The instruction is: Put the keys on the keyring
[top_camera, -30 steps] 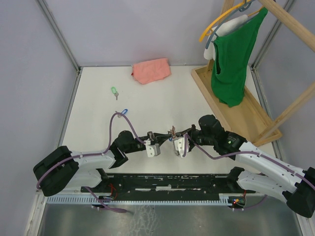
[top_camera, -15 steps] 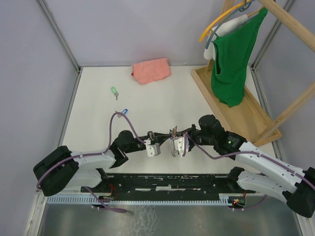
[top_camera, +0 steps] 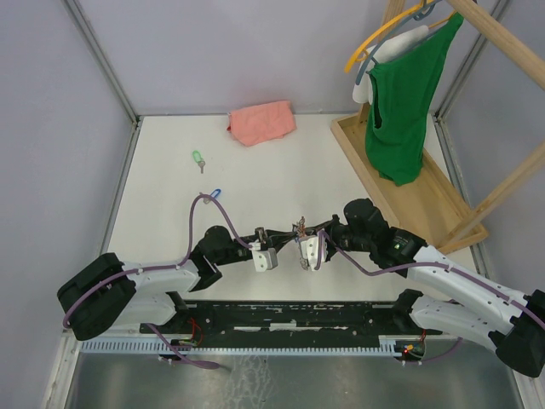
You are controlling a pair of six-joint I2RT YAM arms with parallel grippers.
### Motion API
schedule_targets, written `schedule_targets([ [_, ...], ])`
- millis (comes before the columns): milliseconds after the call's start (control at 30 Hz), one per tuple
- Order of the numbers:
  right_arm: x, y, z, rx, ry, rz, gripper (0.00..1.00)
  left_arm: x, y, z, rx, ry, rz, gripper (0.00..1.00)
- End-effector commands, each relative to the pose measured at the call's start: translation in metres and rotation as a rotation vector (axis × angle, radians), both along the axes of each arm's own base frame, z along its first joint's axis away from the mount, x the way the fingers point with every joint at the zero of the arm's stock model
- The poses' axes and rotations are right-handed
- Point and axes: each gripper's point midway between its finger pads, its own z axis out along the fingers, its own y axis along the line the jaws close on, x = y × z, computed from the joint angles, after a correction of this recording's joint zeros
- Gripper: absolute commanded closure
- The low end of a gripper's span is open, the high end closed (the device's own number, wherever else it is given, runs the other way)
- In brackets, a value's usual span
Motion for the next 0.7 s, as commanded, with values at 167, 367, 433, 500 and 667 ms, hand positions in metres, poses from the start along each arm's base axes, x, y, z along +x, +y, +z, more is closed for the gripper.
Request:
schedule_targets([
  [167, 0.0034, 0.0094, 0.0302, 0.087, -0.056, 0.009, 0.99, 0.0004, -0.0052, 0.0275, -0.075, -0.006, -0.006, 0.97],
  [367, 0.0037, 0.0092, 0.0303, 0.086, -0.058, 0.008, 0.99, 0.0026, -0.0052, 0.0277, -0.073, 0.005, 0.006, 0.97],
  [433, 0.0035, 0.0095, 0.0308, 0.088, -0.059, 0.010, 1.00, 0.0032, -0.0056, 0.0273, -0.073, 0.010, 0.008, 0.97],
  [500, 0.0027, 0.0101, 0.0300, 0.087, -0.055, 0.014, 1.00, 0.0040, -0.0055, 0.0270, -0.074, 0.012, 0.012, 0.97],
  [667, 0.0026, 0.0096, 0.0291, 0.085, -0.053, 0.012, 0.99, 0.0047, -0.0044, 0.0300, -0.086, 0.012, 0.019, 0.97],
])
